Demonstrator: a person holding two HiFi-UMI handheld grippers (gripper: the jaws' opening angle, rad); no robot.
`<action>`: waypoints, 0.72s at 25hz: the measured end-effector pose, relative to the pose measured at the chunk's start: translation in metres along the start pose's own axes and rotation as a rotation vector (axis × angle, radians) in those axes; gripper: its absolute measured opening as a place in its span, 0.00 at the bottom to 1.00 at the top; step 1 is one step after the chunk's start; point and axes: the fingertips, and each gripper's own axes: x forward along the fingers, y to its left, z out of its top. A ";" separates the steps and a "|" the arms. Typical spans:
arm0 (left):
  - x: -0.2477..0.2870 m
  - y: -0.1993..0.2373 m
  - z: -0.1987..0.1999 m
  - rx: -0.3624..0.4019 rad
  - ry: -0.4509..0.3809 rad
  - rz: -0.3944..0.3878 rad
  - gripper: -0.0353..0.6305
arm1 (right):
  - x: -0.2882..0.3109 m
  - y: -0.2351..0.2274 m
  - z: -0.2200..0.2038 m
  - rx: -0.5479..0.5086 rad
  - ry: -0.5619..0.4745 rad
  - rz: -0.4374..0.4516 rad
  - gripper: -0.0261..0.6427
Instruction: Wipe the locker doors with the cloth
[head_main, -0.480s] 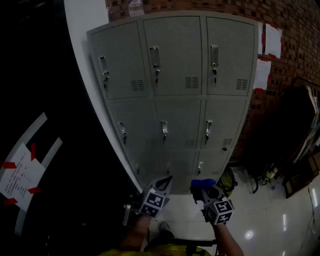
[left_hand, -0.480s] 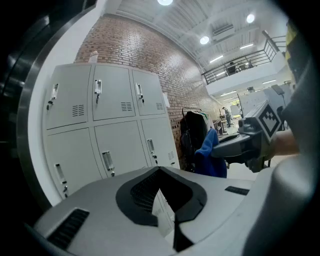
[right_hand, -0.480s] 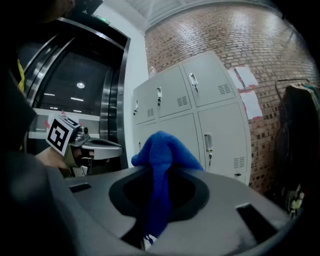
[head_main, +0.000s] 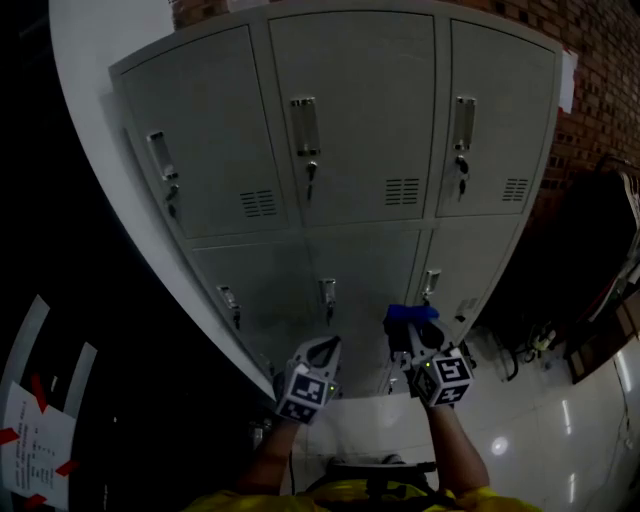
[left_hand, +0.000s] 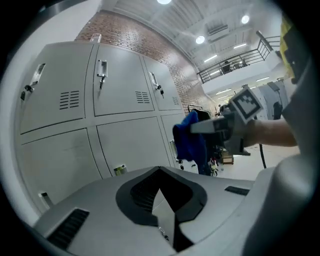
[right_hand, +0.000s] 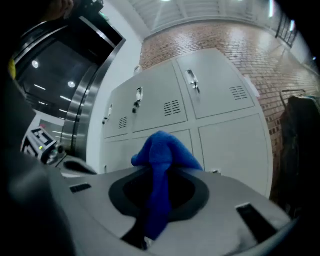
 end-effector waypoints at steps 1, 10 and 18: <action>0.008 0.002 0.001 0.001 0.005 0.000 0.06 | 0.015 -0.012 0.018 -0.002 -0.036 -0.012 0.14; 0.014 0.024 0.011 -0.038 0.029 0.090 0.06 | 0.116 -0.089 0.078 -0.043 -0.124 -0.060 0.14; 0.008 0.046 -0.005 -0.063 0.041 0.170 0.06 | 0.160 0.005 0.059 -0.020 -0.153 0.162 0.14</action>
